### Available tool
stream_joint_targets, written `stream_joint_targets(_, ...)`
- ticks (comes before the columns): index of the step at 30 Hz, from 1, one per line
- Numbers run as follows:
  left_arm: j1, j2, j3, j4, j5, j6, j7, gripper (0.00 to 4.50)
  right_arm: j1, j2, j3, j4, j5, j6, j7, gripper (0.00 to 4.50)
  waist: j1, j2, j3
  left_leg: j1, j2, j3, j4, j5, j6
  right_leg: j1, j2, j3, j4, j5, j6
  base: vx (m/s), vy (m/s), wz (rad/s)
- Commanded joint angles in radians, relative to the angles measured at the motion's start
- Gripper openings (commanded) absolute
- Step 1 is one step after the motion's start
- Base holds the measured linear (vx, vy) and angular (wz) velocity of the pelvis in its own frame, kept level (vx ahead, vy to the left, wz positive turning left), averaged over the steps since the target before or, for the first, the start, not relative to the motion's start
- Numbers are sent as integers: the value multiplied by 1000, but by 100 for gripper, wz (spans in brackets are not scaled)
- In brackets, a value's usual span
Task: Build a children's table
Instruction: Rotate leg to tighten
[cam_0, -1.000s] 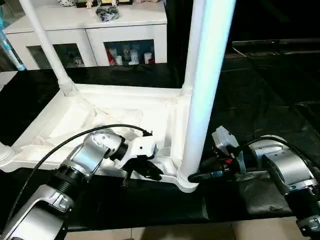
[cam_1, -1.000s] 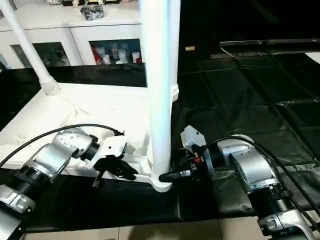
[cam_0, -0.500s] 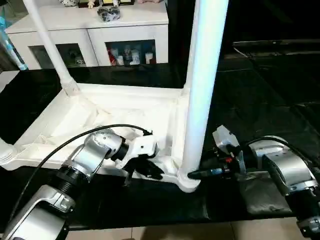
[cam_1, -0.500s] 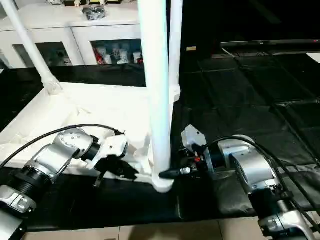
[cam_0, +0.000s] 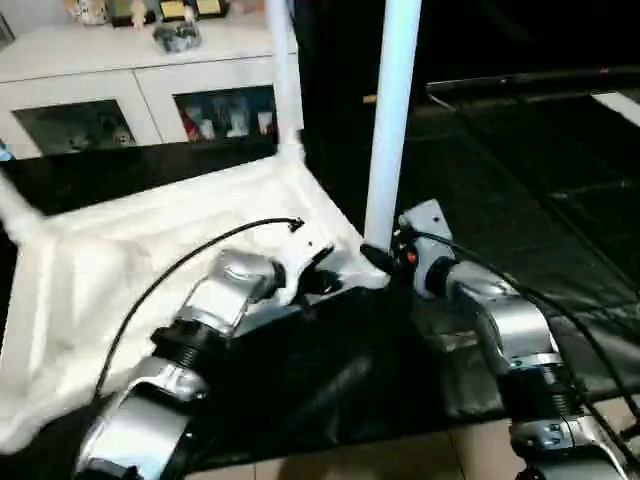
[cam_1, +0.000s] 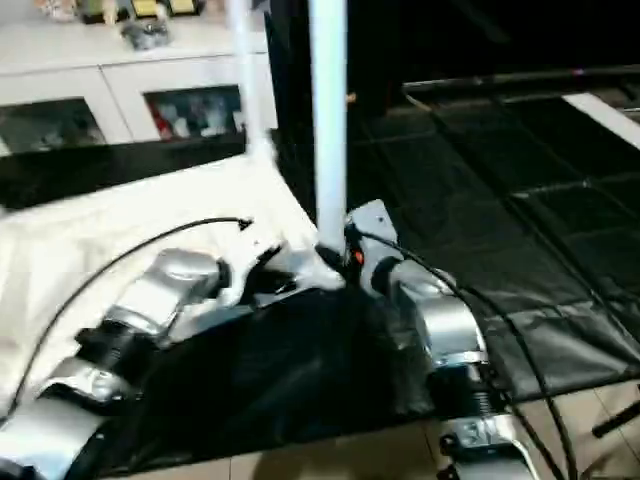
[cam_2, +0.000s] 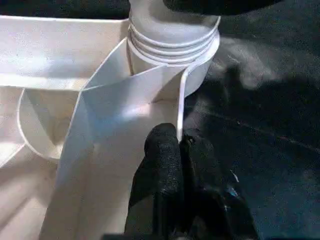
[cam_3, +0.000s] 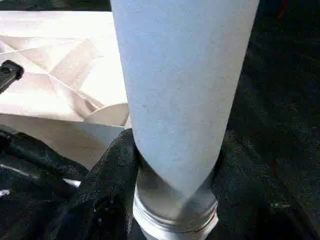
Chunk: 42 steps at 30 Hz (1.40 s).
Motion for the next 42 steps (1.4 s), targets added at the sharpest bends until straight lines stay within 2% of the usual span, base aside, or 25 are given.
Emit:
stream_joint_targets(1,-53,-54,3,-61,-46,-26,22,0,17,95,123,-22,70,11,103,248,6,-15,-71,-14,4,4,-58,-74,97,70,-46,42,-60,-213,-182,0,0,0)
stream_joint_targets(5,-31,-21,-10,-80,-43,-46,-23,0,38,80,113,-49,83,10,128,272,10,-12,-70,-13,6,4,-59,-81,104,71,-47,43,-61,-215,-186,0,0,0)
stream_joint_targets(6,-24,-11,-14,-85,-44,-49,-39,0,43,70,113,-55,86,8,137,297,9,-12,-68,-12,6,4,-60,-89,102,70,-47,43,-62,-221,-185,0,0,0)
stream_joint_targets(9,-11,14,-25,-93,-40,-67,-81,0,55,39,110,-69,97,-1,174,306,7,-13,-67,-10,7,6,-61,-110,98,69,-47,43,-64,-238,-183,0,0,0)
stream_joint_targets(12,1,47,-38,-102,-40,-88,-142,0,65,-6,107,-79,104,-22,237,348,10,-11,-66,-10,9,5,-63,-124,97,69,-48,44,-65,-255,-178,0,0,0)
stream_joint_targets(14,7,67,-46,-104,-42,-109,-183,0,71,-38,102,-83,115,-38,286,348,11,-13,-65,-10,9,5,-63,-122,95,68,-48,45,-65,-255,-180,0,0,0)
stream_joint_targets(16,13,90,-55,-107,-50,-143,-238,0,75,-75,94,-84,131,-49,344,363,15,-14,-67,-10,9,5,-61,-119,101,71,-48,45,-63,-245,-180,0,0,0)
stream_joint_targets(18,28,137,-77,-117,-66,-199,-357,0,76,-148,81,-79,163,-83,467,387,18,-14,-68,-11,12,6,-60,-112,115,69,-48,45,-59,-214,-196,0,0,0)
stream_joint_targets(19,28,137,-77,-117,-66,-199,-357,0,76,-148,81,-79,163,-83,467,389,19,-14,-67,-12,12,5,-60,-115,118,69,-48,45,-59,-217,-197,0,0,0)
stream_joint_targets(23,36,186,-112,-125,-64,-248,-466,0,66,-216,90,-55,158,-130,577,425,33,-13,-66,-7,17,7,-62,-127,110,63,-50,46,-60,-250,-195,0,0,0)
stream_joint_targets(24,35,204,-126,-118,-60,-269,-499,0,59,-244,93,-47,169,-136,630,425,44,-11,-66,0,19,10,-61,-138,107,58,-49,48,-62,-256,-197,0,0,0)
stream_joint_targets(27,35,220,-143,-111,-52,-298,-528,0,57,-276,104,-49,192,-154,702,425,54,-12,-66,-1,22,8,-63,-141,100,60,-50,49,-56,-244,-199,0,0,0)
stream_joint_targets(28,39,229,-152,-116,-49,-308,-546,0,58,-292,110,-54,198,-167,739,425,59,-16,-66,-1,22,9,-63,-143,98,60,-50,50,-56,-245,-197,0,0,0)
stream_joint_targets(29,39,229,-152,-116,-49,-308,-546,0,58,-292,110,-54,198,-167,739,425,61,-15,-67,-1,22,9,-62,-144,98,60,-50,50,-55,-244,-198,0,0,0)
stream_joint_targets(30,46,242,-166,-126,-48,-324,-575,0,57,-313,119,-54,203,-191,787,425,62,-21,-67,-5,21,9,-62,-131,101,63,-51,50,-53,-233,-199,0,0,0)
stream_joint_targets(33,55,257,-181,-134,-44,-347,-605,0,50,-334,132,-46,212,-194,842,425,64,-22,-68,-7,21,8,-61,-120,105,63,-52,50,-51,-235,-198,0,0,0)
stream_joint_targets(34,56,261,-185,-135,-42,-355,-613,0,47,-340,137,-42,219,-192,862,398,64,-22,-66,-8,20,9,-61,-117,107,63,-52,50,-53,-243,-197,0,0,0)
stream_joint_targets(39,59,263,-193,-141,-47,-370,-628,0,40,-347,161,-33,219,-191,899,377,65,-26,-65,-9,20,9,-61,-118,103,61,-51,48,-58,-299,-178,0,0,0)
stream_joint_targets(42,60,265,-196,-147,-49,-373,-631,0,36,-347,168,-25,222,-195,913,341,67,-26,-67,-8,22,8,-61,-106,102,60,-51,49,-56,-287,-179,0,0,0)
